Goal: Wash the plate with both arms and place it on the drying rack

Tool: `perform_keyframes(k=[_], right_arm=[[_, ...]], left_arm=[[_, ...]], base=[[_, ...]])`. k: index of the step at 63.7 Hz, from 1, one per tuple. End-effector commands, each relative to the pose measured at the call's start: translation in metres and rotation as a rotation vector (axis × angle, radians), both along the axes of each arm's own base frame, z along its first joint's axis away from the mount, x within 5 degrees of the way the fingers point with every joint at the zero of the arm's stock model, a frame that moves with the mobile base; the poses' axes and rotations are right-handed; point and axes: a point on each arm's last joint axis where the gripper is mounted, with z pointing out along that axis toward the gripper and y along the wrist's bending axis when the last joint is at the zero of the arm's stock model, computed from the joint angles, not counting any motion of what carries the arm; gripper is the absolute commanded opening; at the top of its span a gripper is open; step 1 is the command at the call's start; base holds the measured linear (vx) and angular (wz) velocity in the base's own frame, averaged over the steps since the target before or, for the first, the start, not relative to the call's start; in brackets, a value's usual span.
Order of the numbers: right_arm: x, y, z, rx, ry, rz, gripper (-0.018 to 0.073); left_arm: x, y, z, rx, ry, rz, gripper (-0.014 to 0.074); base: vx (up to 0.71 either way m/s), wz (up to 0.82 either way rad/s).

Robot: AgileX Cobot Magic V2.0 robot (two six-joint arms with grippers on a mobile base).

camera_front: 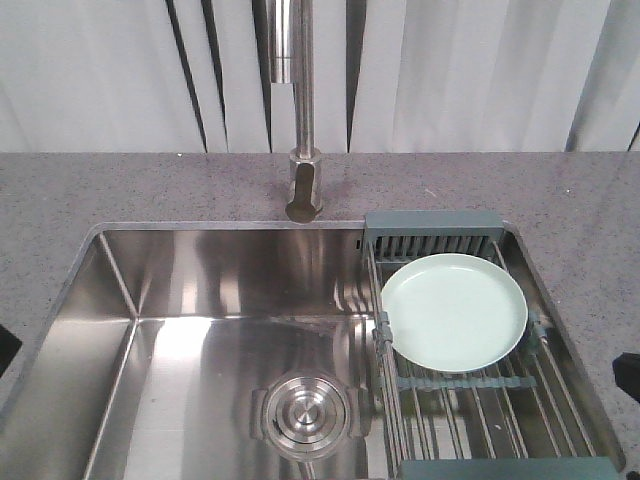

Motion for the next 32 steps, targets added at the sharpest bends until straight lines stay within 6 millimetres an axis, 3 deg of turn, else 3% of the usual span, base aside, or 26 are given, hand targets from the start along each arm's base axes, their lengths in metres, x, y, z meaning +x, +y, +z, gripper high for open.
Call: perform_keyframes(k=[1,6,14,24,32], right_arm=[[0.003,0.000,0.013,0.022,-0.085,-0.014,-0.0006],[0.003,0.000,0.012,0.021,-0.082,-0.013,-0.0006],[0.003,0.000,0.012,0.021,-0.081,-0.013,-0.0006],[0.003,0.000,0.012,0.021,-0.081,-0.013,-0.0006],[0.003,0.000,0.012,0.021,-0.081,-0.013,-0.0006]], left_arm=[[0.002,0.012,-0.010,0.081,-0.088,0.165,-0.0006],[0.003,0.025,-0.033,0.172,-0.008,0.322,-0.0006],[-0.003,0.035,-0.058,0.338,0.099,0.420,-0.0006],[-0.013,0.038,-0.077,0.381,0.071,0.439,-0.0006],[-0.019,0.041,-0.080,0.360,0.087,0.468,-0.0006]], base=[[0.00,0.00],[0.00,0.00],[0.00,0.00],[0.00,0.00],[0.00,0.00]])
